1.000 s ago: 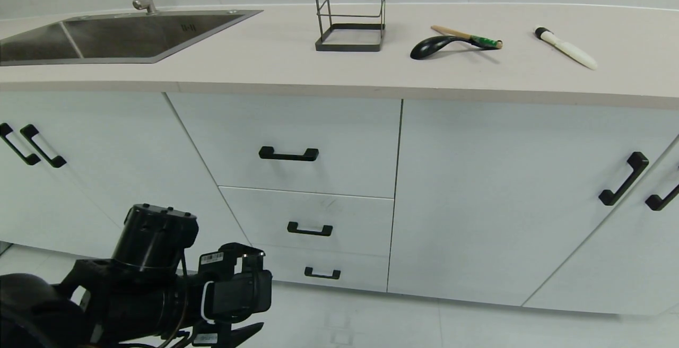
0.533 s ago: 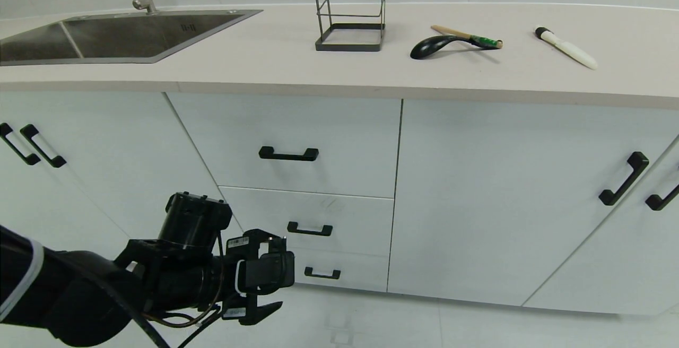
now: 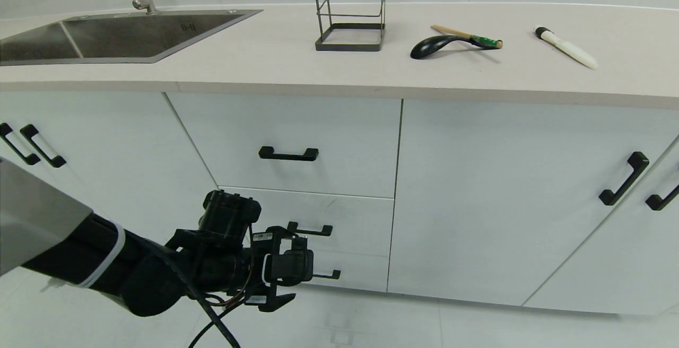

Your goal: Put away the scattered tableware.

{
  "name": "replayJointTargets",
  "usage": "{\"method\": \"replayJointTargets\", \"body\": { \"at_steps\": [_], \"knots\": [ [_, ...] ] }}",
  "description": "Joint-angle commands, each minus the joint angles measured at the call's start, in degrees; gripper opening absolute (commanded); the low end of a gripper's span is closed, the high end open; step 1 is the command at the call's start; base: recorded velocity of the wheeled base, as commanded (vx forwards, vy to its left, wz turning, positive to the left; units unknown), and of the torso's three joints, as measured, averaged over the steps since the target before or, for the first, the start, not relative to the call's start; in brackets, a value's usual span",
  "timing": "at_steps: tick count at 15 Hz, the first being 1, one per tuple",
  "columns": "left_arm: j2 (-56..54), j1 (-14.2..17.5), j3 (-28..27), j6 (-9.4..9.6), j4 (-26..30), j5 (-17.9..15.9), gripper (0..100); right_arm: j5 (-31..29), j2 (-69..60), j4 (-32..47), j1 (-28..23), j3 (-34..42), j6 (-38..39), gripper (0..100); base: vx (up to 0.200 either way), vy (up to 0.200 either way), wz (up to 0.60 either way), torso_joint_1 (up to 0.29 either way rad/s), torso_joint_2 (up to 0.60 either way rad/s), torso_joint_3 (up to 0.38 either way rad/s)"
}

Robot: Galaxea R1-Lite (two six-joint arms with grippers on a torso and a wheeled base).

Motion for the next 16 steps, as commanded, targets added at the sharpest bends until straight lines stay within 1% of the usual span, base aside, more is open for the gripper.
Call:
{"method": "replayJointTargets", "body": {
  "at_steps": [1,5,7,9,10,14,16],
  "knots": [
    [3.32,-0.09,-1.42,0.15,-0.73,0.01,100,0.04,0.07,-0.02,0.0,0.0,-0.02,0,0.0,0.0,0.0,0.0,0.0,0.0],
    [5.08,-0.09,-1.77,-0.03,-2.31,0.63,100,0.04,0.07,-0.02,0.0,0.0,-0.02,0,0.0,0.0,0.0,0.0,0.0,0.0],
    [6.05,0.17,-2.12,-1.08,-5.21,2.65,100,0.04,0.07,-0.02,0.0,0.0,-0.02,0,0.0,0.0,0.0,0.0,0.0,0.0],
    [7.81,0.17,-2.65,-2.14,-6.88,3.35,100,0.04,0.07,-0.02,0.0,0.0,-0.02,0,0.0,0.0,0.0,0.0,0.0,0.0],
    [9.12,0.17,-3.88,-2.4,-7.41,3.61,100,0.04,0.07,-0.02,0.0,0.0,-0.02,0,0.0,0.0,0.0,0.0,0.0,0.0],
    [12.46,0.17,-8.8,-2.4,-7.5,3.88,100,0.04,0.07,-0.02,0.0,0.0,-0.02,0,0.0,0.0,0.0,0.0,0.0,0.0],
    [13.78,0.17,-10.03,-2.4,-7.5,3.97,100,0.04,0.07,-0.02,0.0,0.0,-0.02,0,0.0,0.0,0.0,0.0,0.0,0.0]
  ]
}}
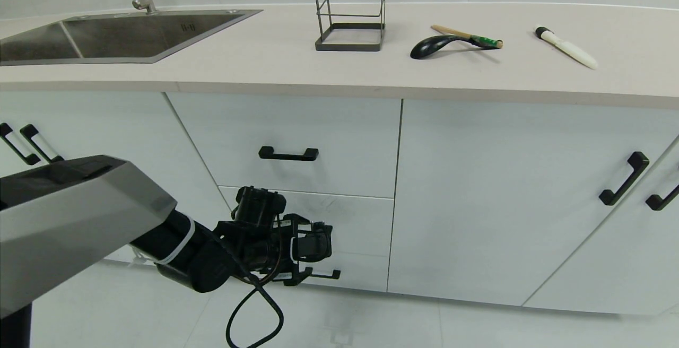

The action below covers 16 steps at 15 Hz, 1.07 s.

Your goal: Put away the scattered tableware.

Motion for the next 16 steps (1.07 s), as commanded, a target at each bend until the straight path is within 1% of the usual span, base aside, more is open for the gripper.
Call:
{"method": "replayJointTargets", "body": {
  "at_steps": [1,5,9,11,16],
  "knots": [
    [2.25,0.0,-1.84,0.02,0.0,0.05,100,0.04,0.07,-0.02,0.0,0.0,-0.02,0,0.0,0.0,0.0,0.0,0.0,0.0],
    [4.18,0.0,-3.51,0.11,-0.09,0.14,100,0.04,0.07,-0.02,0.0,0.0,-0.02,0,0.0,0.0,0.0,0.0,0.0,0.0],
    [5.5,0.0,-3.86,0.11,-0.62,0.93,100,0.04,0.07,-0.02,0.0,0.0,-0.02,0,0.0,0.0,0.0,0.0,0.0,0.0],
    [6.46,0.0,-3.95,0.02,-2.81,0.93,100,0.04,0.07,-0.02,0.0,0.0,-0.02,0,0.0,0.0,0.0,0.0,0.0,0.0],
    [7.61,0.0,-3.42,0.11,-2.9,1.11,100,0.04,0.07,-0.02,0.0,0.0,-0.02,0,0.0,0.0,0.0,0.0,0.0,0.0]
  ]
}}
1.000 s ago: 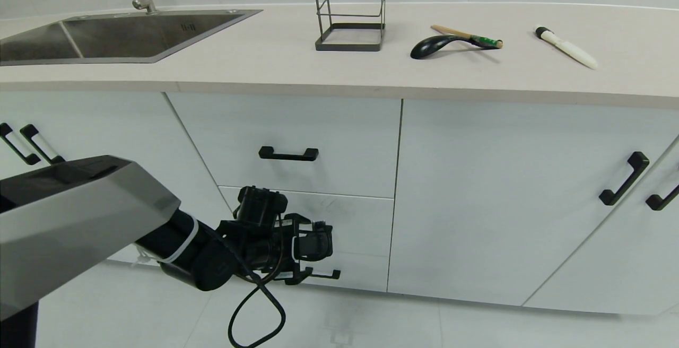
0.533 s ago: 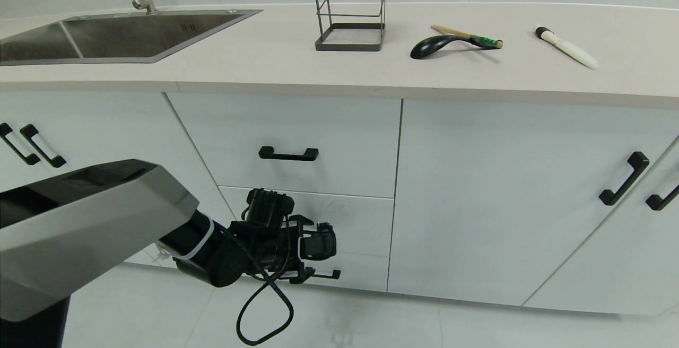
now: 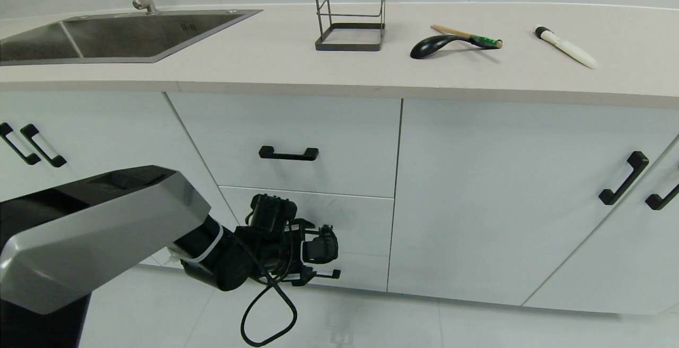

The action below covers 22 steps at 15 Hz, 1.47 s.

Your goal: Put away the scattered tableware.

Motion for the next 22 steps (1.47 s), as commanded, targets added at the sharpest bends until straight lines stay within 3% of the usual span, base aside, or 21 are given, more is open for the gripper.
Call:
{"method": "replayJointTargets", "body": {
  "at_steps": [1,17,21,22],
  "knots": [
    [0.38,-0.05,1.31,0.07,0.03,-0.08,100,0.01,0.07,-0.02,0.0,0.0,-0.03,0,0.0,0.0,0.0,0.0,0.0,0.0],
    [-6.21,-0.31,11.85,0.24,0.03,-0.25,100,0.01,0.07,-0.02,0.0,0.0,-0.03,0,0.0,0.0,0.0,0.0,0.0,0.0],
    [-12.72,-0.49,17.21,0.42,-0.06,-0.25,100,0.01,0.07,-0.02,0.0,0.0,-0.03,0,0.0,0.0,0.0,0.0,0.0,0.0],
    [-17.81,-1.01,21.17,0.24,-0.06,-0.08,100,0.01,0.07,-0.02,0.0,0.0,-0.03,0,0.0,0.0,0.0,0.0,0.0,0.0]
  ]
}}
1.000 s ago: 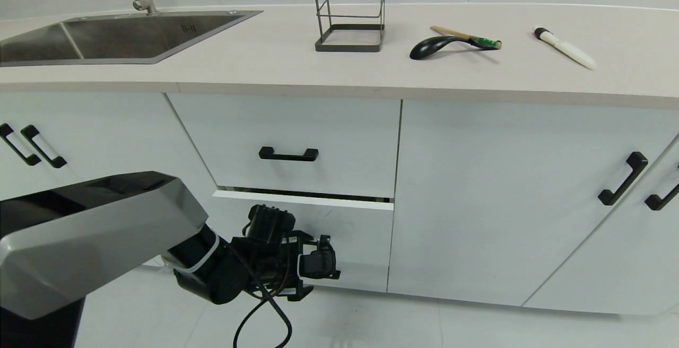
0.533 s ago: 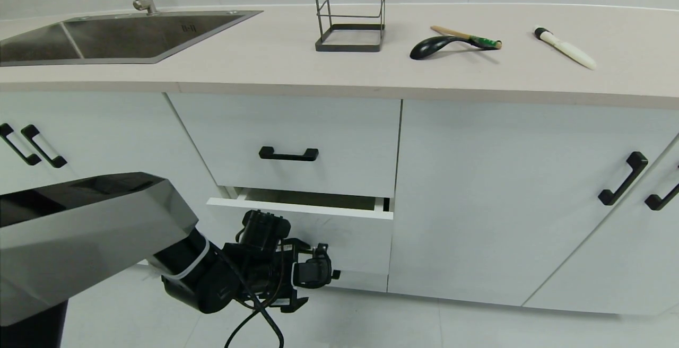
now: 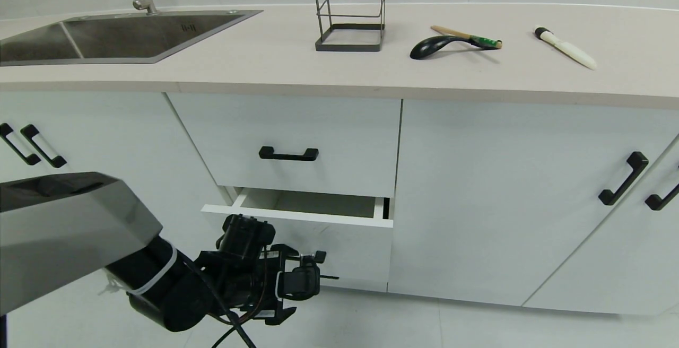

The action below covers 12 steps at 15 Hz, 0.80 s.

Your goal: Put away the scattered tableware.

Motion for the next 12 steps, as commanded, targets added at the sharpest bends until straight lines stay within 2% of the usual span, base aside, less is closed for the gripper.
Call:
{"method": "replayJointTargets", "body": {
  "at_steps": [1,5,6,7,8,9,12],
  "knots": [
    [-9.69,-0.66,6.23,-0.14,-0.16,0.12,100,0.04,0.07,-0.02,0.0,0.0,-0.02,0,0.0,0.0,0.0,0.0,0.0,0.0],
    [-24.28,-3.74,12.29,-0.84,0.36,0.12,100,0.04,0.07,-0.02,0.0,0.0,-0.02,0,0.0,0.0,0.0,0.0,0.0,0.0],
    [-27.62,-3.74,12.47,-2.16,0.89,-0.14,100,0.04,0.07,-0.02,0.0,0.0,-0.02,0,0.0,0.0,0.0,0.0,0.0,0.0],
    [-30.52,-3.83,12.2,-4.27,2.38,-0.23,100,0.04,0.07,-0.02,0.0,0.0,-0.02,0,0.0,0.0,0.0,0.0,0.0,0.0],
    [-31.83,-3.83,12.03,-5.32,3.09,-0.23,100,0.04,0.07,-0.02,0.0,0.0,-0.02,0,0.0,0.0,0.0,0.0,0.0,0.0],
    [-36.05,-3.74,11.76,-8.57,5.55,-0.23,100,0.04,0.07,-0.02,0.0,0.0,-0.02,0,0.0,0.0,0.0,0.0,0.0,0.0],
    [-37.99,-3.57,9.92,-12.35,8.71,-1.2,100,0.04,0.07,-0.02,0.0,0.0,-0.02,0,0.0,0.0,0.0,0.0,0.0,0.0]
  ]
}}
